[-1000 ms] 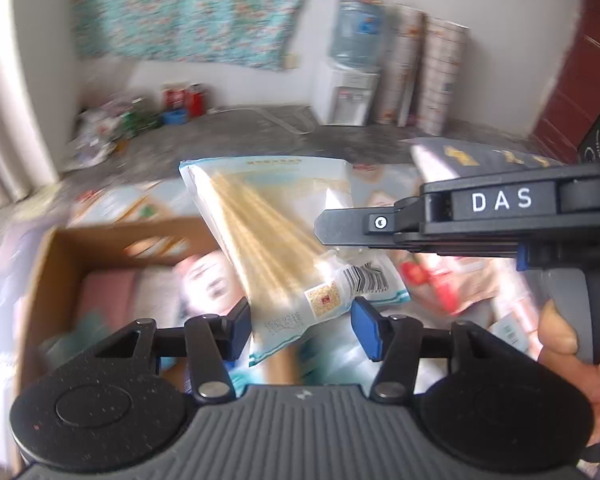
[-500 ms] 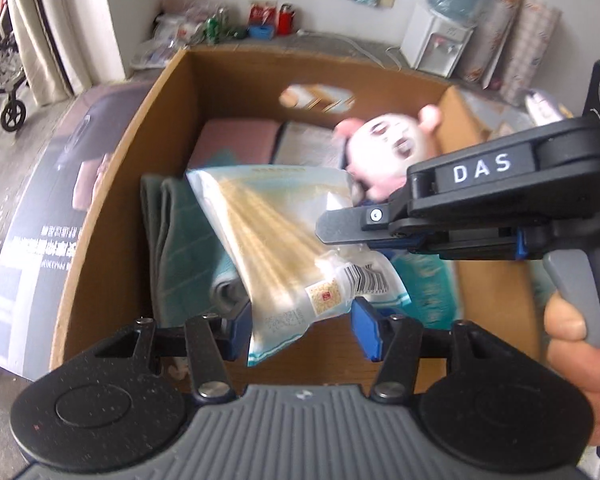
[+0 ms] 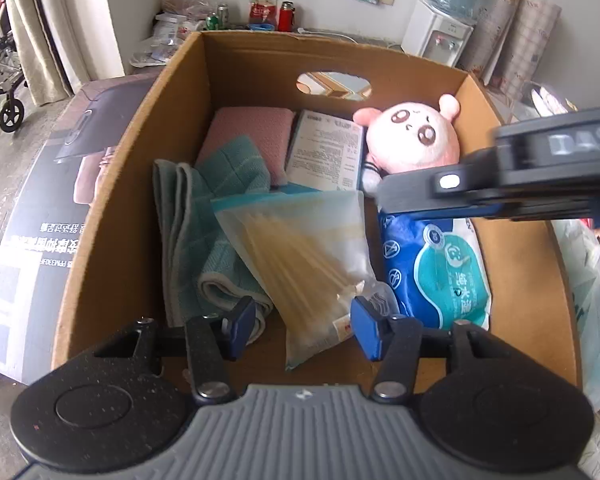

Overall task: Organize soft objects
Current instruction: 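Open both grippers to release the bag beside the towel, then move both grippers back to the pile on the bed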

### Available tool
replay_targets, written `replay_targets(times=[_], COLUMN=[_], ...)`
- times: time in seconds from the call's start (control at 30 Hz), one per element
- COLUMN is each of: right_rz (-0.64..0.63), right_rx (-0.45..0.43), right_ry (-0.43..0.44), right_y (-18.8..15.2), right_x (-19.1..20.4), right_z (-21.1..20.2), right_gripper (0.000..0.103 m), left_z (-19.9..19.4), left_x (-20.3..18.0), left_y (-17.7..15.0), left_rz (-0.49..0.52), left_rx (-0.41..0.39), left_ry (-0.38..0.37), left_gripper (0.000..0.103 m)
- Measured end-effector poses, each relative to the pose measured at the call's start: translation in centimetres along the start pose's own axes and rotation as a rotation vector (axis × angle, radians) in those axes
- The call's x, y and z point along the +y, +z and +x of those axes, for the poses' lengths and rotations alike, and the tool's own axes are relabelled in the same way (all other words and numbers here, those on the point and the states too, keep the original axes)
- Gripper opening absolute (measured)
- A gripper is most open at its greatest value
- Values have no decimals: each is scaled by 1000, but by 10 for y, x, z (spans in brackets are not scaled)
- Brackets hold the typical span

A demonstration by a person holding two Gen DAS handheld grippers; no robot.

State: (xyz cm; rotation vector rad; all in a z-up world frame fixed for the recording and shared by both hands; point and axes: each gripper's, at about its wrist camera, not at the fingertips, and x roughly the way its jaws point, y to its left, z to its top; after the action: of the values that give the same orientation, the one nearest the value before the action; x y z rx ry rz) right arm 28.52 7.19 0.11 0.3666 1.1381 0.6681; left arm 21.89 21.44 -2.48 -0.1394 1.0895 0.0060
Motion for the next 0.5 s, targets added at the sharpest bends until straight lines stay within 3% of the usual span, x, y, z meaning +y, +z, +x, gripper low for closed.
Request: replay_targets(times=[0.1,0.33,0.5], right_rz=[-34,-71,-67], right_rx=[-42,-199,-301], right_ry=[16,38,-9], right_y=[-1,-34,-71], right_x=[5,7,-14], right_z=[-23,-93,-142], right_gripper=[27,54,59], left_z=[-9,-63,-102], left_x=[0,-23,-59], left_y=[2,-10,-32], left_rz=[-15,7,71], left_rx=[-35,-186,-307], left_ry=[-6,-55,-92], left_gripper=[54,66,75])
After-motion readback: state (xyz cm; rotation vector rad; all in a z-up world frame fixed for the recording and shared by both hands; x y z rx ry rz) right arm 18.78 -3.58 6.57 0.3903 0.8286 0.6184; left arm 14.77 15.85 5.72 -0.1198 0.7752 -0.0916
